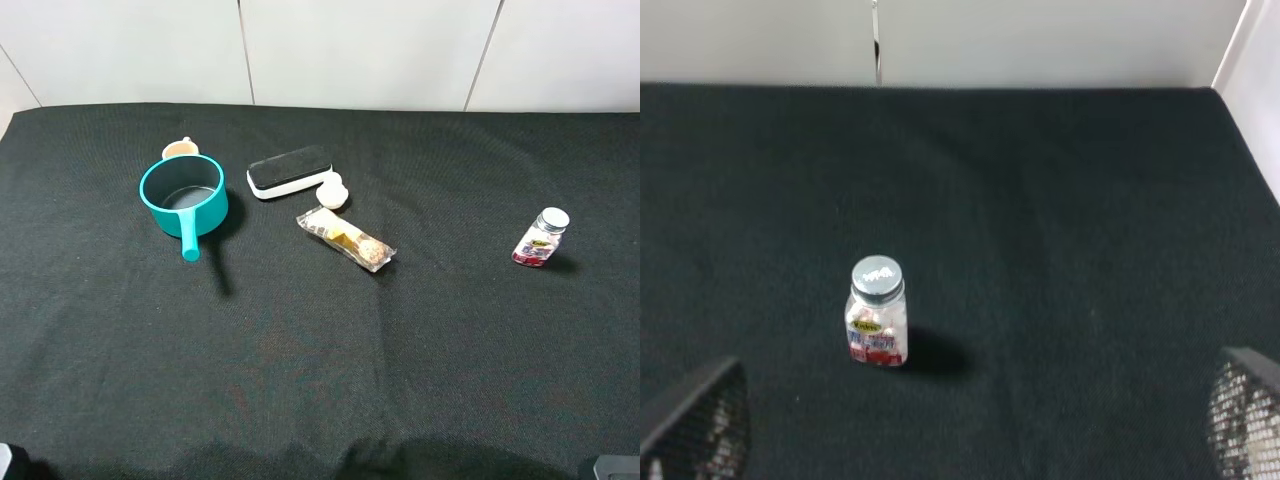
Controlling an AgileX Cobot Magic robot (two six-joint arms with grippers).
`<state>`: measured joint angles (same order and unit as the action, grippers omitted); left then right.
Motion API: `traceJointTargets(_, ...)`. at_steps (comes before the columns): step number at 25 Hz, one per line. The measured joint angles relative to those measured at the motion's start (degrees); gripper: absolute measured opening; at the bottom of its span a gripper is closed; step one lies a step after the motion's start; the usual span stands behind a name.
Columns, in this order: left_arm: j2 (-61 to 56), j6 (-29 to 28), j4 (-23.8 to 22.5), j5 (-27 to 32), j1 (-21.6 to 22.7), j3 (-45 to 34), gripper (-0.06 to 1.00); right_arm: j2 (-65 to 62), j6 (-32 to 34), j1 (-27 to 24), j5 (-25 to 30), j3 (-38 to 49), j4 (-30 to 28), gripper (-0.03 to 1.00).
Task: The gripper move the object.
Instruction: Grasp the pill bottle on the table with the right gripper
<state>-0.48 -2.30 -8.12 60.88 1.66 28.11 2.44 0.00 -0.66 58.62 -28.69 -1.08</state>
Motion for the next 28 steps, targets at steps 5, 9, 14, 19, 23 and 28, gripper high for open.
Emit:
traceJointTargets(5, 0.0, 0.0, 0.0, 0.0, 0.0, 0.0, 0.99, 8.07, 0.0, 0.0, -1.64, -1.34, 0.25, 0.69)
traceJointTargets(9, 0.0, 0.0, 0.0, 0.0, 0.0, 0.0, 0.99, 15.43, 0.0, 0.0, -2.07, -3.88, 0.43, 0.69)
traceJointTargets(14, 0.0, 0.0, 0.0, 0.0, 0.0, 0.0, 0.99, 24.87, 0.0, 0.0, -2.96, -7.09, 0.43, 0.69)
traceJointTargets(19, 0.0, 0.0, 0.0, 0.0, 0.0, 0.0, 0.99, 35.13, 0.0, 0.0, -3.34, -11.66, 0.43, 0.69)
traceJointTargets(23, 0.0, 0.0, 0.0, 0.0, 0.0, 0.0, 0.99, 43.08, 0.0, 0.0, -3.35, -16.08, 0.43, 0.69)
traceJointTargets(28, 0.0, 0.0, 0.0, 0.0, 0.0, 0.0, 0.99, 51.47, 0.0, 0.0, -3.4, -21.19, 0.43, 0.69)
